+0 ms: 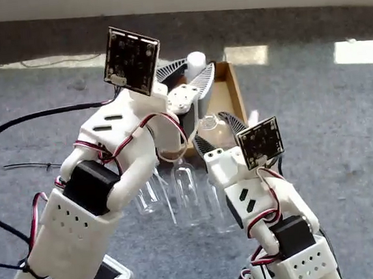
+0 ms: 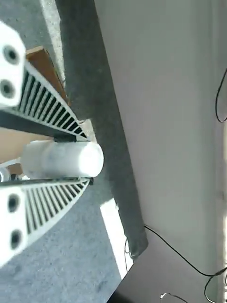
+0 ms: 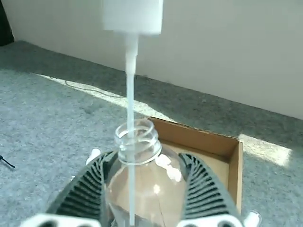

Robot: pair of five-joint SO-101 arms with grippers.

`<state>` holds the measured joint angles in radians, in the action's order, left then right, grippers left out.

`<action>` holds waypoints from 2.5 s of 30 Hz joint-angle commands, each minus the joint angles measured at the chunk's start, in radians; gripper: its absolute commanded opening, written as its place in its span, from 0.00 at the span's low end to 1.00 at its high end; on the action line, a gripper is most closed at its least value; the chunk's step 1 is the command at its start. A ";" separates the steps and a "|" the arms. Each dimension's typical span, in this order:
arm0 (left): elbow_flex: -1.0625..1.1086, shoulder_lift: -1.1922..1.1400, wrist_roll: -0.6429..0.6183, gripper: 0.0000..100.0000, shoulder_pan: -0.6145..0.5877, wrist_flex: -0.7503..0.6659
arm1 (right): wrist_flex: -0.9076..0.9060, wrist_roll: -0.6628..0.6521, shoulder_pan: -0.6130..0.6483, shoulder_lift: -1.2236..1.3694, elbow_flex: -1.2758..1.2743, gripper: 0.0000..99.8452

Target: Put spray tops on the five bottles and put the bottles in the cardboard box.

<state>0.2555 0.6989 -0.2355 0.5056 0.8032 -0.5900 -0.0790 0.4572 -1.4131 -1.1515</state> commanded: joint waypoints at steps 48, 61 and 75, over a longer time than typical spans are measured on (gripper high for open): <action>0.035 0.166 0.178 0.19 -0.005 0.060 | 0.015 0.094 -0.082 -0.015 0.010 0.00; 0.021 -0.016 0.180 0.19 0.001 0.052 | 0.015 0.094 -0.082 -0.018 0.010 0.00; -0.070 0.036 0.241 0.19 -0.004 0.106 | 0.019 0.092 -0.084 -0.019 0.012 0.01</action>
<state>0.2862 0.6928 -0.0038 0.5593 0.8738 -0.5915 0.0069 0.3805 -1.4131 -1.1531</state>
